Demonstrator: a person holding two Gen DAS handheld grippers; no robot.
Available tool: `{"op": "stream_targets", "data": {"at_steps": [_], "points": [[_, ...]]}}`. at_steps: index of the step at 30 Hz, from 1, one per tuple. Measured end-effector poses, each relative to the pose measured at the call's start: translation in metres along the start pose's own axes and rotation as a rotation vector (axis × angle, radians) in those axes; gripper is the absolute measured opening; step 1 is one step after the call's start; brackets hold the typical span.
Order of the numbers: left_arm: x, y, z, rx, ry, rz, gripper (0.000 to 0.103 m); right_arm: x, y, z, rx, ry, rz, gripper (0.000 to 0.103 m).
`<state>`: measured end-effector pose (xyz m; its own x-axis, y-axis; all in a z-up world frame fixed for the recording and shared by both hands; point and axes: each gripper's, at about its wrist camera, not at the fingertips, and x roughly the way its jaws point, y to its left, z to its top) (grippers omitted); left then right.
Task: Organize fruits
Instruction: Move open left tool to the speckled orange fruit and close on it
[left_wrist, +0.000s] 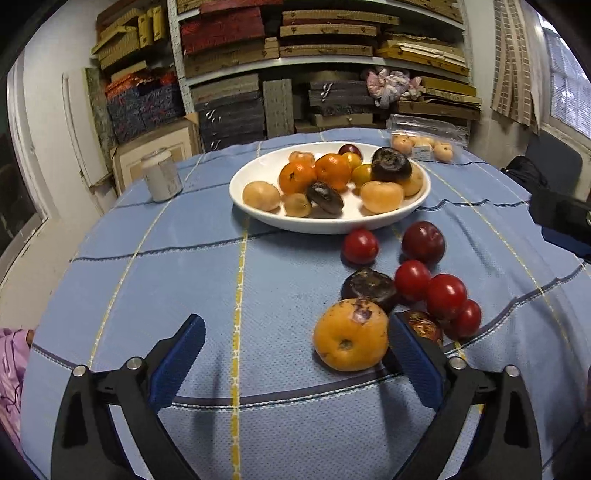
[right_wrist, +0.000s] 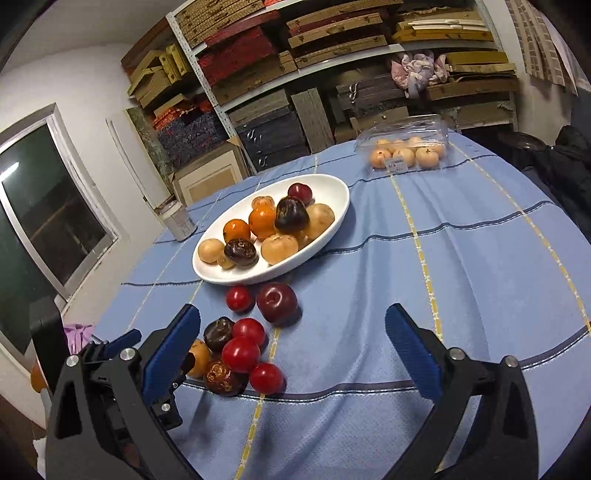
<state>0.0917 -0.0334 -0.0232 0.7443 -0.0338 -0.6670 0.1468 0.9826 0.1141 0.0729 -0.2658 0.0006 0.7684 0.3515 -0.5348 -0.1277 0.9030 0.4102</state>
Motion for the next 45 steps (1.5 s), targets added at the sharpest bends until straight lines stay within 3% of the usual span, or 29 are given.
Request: {"op": "stream_targets", "data": {"at_steps": [4, 9, 14, 17, 21, 23, 27, 33, 40, 45], "points": [[-0.003, 0.010, -0.001, -0.032, 0.000, 0.014, 0.100, 0.005, 0.002, -0.004, -0.018, 0.022, -0.009, 0.099], [-0.013, 0.040, -0.002, -0.122, -0.005, 0.098, 0.100, 0.010, 0.000, -0.005, -0.012, 0.039, -0.017, 0.099], [-0.023, 0.069, -0.001, -0.283, -0.030, -0.023, 0.100, 0.009, -0.001, -0.005, -0.002, 0.041, -0.008, 0.099], [-0.023, 0.056, 0.001, -0.231, -0.027, -0.033, 0.100, 0.010, 0.000, -0.005, -0.010, 0.044, -0.005, 0.099], [-0.008, 0.025, -0.005, -0.082, 0.037, 0.009, 0.100, 0.010, 0.001, -0.005, -0.012, 0.047, -0.004, 0.099], [-0.006, 0.020, -0.010, -0.056, 0.053, 0.017, 0.100, 0.010, 0.001, -0.006, -0.009, 0.048, -0.006, 0.099], [-0.013, 0.023, -0.025, -0.059, 0.075, -0.005, 0.100, 0.012, -0.001, -0.006, 0.008, 0.057, -0.001, 0.099], [-0.020, 0.042, -0.025, -0.149, 0.046, -0.032, 0.099, 0.013, 0.007, -0.009, -0.025, 0.071, 0.011, 0.099], [-0.018, 0.026, -0.024, -0.074, 0.050, -0.015, 0.099, 0.016, 0.009, -0.011, -0.039, 0.091, 0.021, 0.099], [-0.014, 0.036, -0.024, -0.123, 0.075, -0.008, 0.099, 0.036, 0.017, -0.021, -0.064, 0.242, 0.144, 0.098]]}}
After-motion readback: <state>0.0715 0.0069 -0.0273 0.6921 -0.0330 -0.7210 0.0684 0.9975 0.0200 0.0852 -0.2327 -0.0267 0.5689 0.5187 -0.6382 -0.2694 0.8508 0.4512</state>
